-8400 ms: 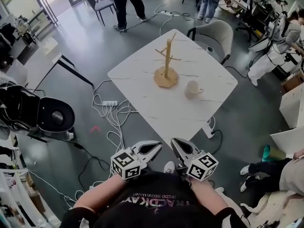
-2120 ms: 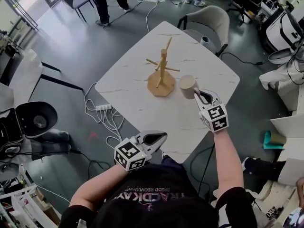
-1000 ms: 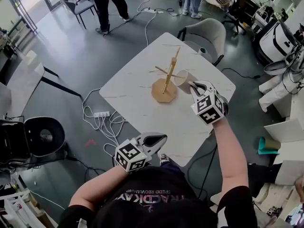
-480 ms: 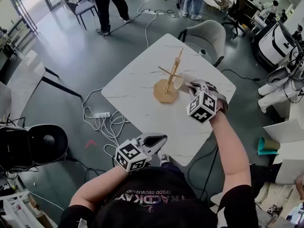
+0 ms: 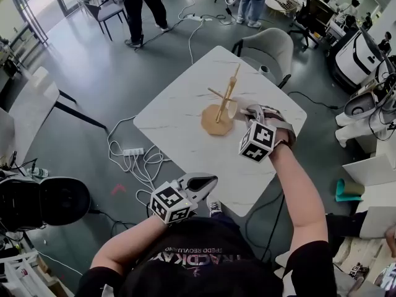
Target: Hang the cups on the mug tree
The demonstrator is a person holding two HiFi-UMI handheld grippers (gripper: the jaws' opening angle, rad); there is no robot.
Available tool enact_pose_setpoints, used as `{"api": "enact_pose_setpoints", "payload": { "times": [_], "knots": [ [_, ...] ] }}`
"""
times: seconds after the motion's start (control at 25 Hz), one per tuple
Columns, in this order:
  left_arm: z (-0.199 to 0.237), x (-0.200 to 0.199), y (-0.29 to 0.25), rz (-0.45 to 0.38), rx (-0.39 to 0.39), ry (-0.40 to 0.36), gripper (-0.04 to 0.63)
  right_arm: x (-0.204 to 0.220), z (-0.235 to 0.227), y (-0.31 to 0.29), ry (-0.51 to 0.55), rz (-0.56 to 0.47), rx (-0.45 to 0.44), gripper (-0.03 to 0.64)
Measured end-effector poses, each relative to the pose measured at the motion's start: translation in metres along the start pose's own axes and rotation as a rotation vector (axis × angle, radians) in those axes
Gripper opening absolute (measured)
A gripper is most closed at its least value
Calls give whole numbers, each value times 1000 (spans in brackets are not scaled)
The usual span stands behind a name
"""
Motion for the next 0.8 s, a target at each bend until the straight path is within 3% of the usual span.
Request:
{"api": "enact_pose_setpoints", "payload": {
  "times": [0.44, 0.8],
  "knots": [
    [-2, 2, 7, 9, 10, -8, -3, -15, 6, -2, 170, 74, 40, 46],
    [-1, 5, 21, 14, 6, -9, -3, -20, 17, -6, 246, 142, 75, 47]
  ]
}}
Point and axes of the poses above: the fingertips, and each gripper's own axes: y backward along the fingers, z to its left, x out of its underside, the point moved 4 cm from there along y, backward along the fingers, and after that the axes turned 3 degrees about -z, right-handed, at the moved point
